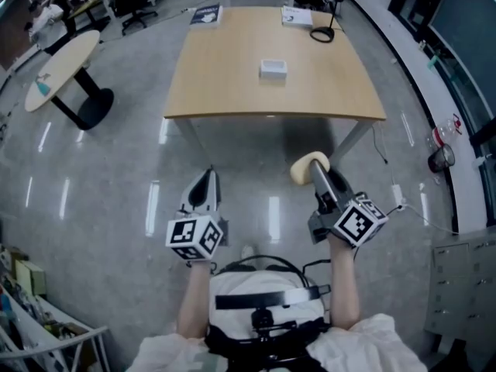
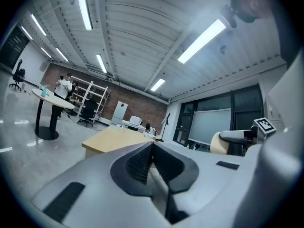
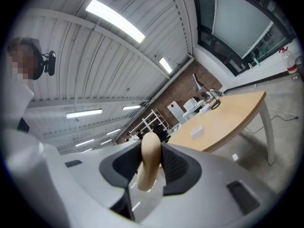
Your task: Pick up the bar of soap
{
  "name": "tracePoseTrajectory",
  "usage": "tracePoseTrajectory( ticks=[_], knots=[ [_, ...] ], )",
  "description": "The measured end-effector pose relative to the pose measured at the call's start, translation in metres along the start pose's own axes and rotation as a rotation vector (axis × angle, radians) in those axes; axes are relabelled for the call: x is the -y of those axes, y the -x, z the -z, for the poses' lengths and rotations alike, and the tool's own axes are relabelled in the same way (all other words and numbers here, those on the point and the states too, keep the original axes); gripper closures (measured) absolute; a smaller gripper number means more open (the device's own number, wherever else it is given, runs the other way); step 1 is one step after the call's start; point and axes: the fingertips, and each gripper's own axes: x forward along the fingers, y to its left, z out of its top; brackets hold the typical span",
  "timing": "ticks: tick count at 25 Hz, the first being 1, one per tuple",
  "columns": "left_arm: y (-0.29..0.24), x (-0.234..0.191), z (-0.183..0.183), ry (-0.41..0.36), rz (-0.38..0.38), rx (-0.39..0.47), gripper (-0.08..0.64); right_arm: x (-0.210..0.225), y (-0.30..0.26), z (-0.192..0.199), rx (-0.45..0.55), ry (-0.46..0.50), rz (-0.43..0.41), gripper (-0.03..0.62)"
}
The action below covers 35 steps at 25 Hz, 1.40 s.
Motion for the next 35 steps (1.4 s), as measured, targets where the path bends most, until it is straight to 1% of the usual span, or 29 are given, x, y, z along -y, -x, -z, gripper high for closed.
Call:
tracePoseTrajectory(
  ticks=[5, 10, 12, 15, 18, 20, 23, 26, 29, 33, 35],
  knots=[
    [0.061, 0.035, 0.016, -0.002, -0.014, 0.005, 0.548, -0.014, 0.069, 0.019, -0.008, -0.008, 0.005, 0.460],
    [0.127, 0.085, 0.024, -0.021, 0.007, 0.050, 0.548, -0.039, 0.155, 0.033, 0.020, -0.020, -0.020, 0.460],
    [0.160, 0.107, 0.027, -0.031, 0.007, 0.048, 0.548, -0.055, 0.193, 0.037, 0.028, -0.014, -0.021, 0.460],
    [0.214, 0.141, 0.034, -0.032, -0.001, 0.058, 0.548, -0.083, 0.249, 0.036, 0.027, 0.023, -0.033, 0.462],
    [0.265, 0.163, 0.040, -0.037, -0.015, 0.064, 0.548, -0.113, 0.297, 0.039, 0.028, 0.022, -0.061, 0.460],
    [0.295, 0.177, 0.044, -0.035, -0.018, 0.061, 0.548, -0.131, 0.326, 0.041, 0.034, 0.023, -0.065, 0.460],
    [0.327, 0.190, 0.044, -0.034, -0.011, 0.062, 0.548, -0.153, 0.359, 0.045, 0.041, 0.041, -0.058, 0.460],
    [0.347, 0.202, 0.036, -0.022, 0.027, 0.075, 0.548, -0.173, 0.383, 0.049, 0.067, 0.029, -0.050, 0.460],
    [0.369, 0.209, 0.027, -0.029, 0.072, 0.090, 0.548, -0.194, 0.402, 0.057, 0.114, -0.017, -0.046, 0.460],
    [0.405, 0.206, 0.024, -0.020, 0.088, 0.101, 0.548, -0.222, 0.424, 0.079, 0.135, -0.082, -0.062, 0.460],
    [0.417, 0.202, 0.028, -0.013, 0.092, 0.090, 0.548, -0.226, 0.432, 0.090, 0.136, -0.111, -0.043, 0.460]
  ],
)
